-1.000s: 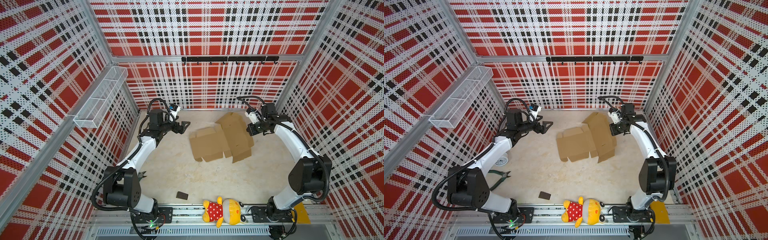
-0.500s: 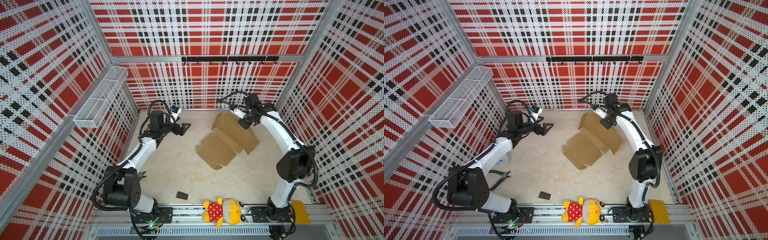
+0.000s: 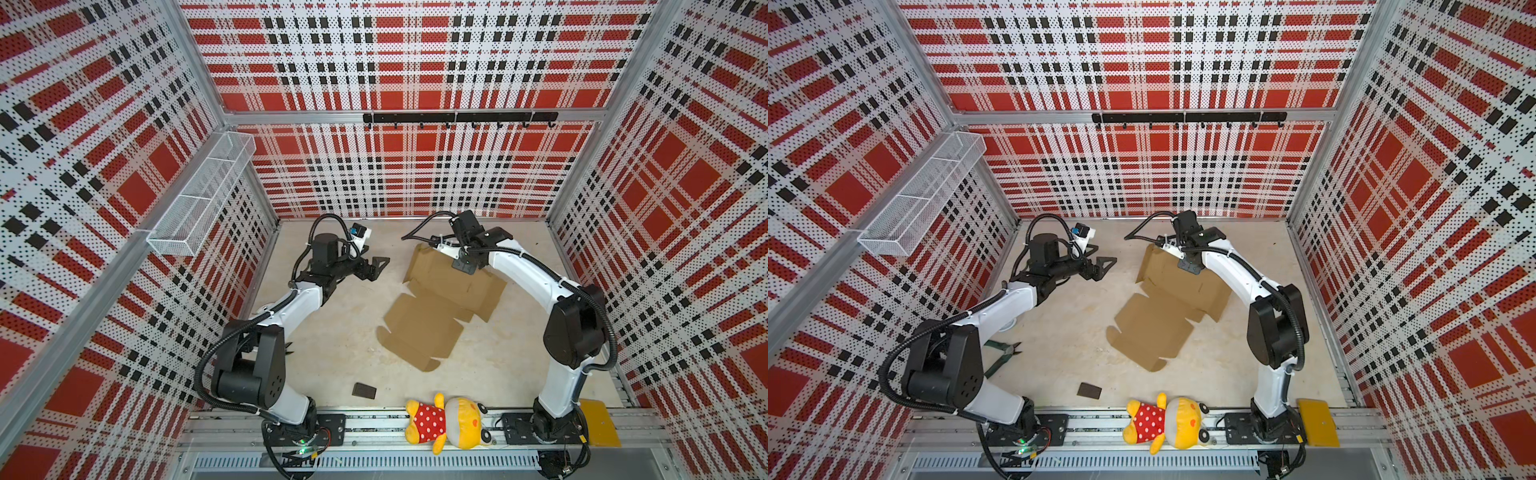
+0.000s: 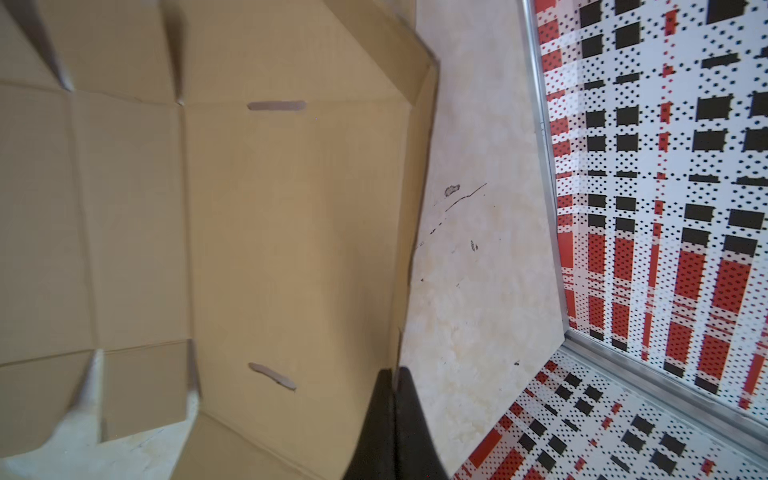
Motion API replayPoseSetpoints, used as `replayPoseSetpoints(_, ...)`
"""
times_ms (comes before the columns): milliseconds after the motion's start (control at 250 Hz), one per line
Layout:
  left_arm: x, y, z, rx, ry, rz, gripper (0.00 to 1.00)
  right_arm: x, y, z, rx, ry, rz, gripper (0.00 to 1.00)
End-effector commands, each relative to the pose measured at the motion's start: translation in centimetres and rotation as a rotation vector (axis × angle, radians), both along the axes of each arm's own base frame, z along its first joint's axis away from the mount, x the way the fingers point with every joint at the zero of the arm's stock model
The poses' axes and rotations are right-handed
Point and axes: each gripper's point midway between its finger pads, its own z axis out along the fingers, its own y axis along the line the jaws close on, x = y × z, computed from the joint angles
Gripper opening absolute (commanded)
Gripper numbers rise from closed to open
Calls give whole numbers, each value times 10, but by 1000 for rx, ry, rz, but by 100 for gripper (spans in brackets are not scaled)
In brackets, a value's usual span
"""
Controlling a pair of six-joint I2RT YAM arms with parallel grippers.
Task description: Fold the paper box
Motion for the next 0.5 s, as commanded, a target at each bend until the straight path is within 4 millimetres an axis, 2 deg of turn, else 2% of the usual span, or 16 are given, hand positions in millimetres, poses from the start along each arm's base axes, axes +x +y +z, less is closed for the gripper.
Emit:
replayPoseSetpoints(0, -6, -12, 6, -7, -57, -83, 92, 5, 9, 29, -5, -135, 67, 0)
replayPoseSetpoints(132, -19, -17, 3, -5, -80, -166, 89, -1, 14, 51, 46, -184, 105, 0)
replayPoseSetpoints(244, -30, -23, 1, 2, -111, -243, 89, -4, 17, 61, 39, -223, 160, 0)
replayPoseSetpoints(384, -28, -26, 8, -22, -118, -278, 88, 1, 14, 83, -16, -339, 201, 0)
replayPoseSetpoints(444, -28, -30, 9, -37, -123, -319, 87, -3, 19, 90, -35, -379, 261, 0)
replayPoseSetpoints(496, -28, -30, 10, -50, -127, -352, 86, -13, 25, 88, -66, -391, 344, 0)
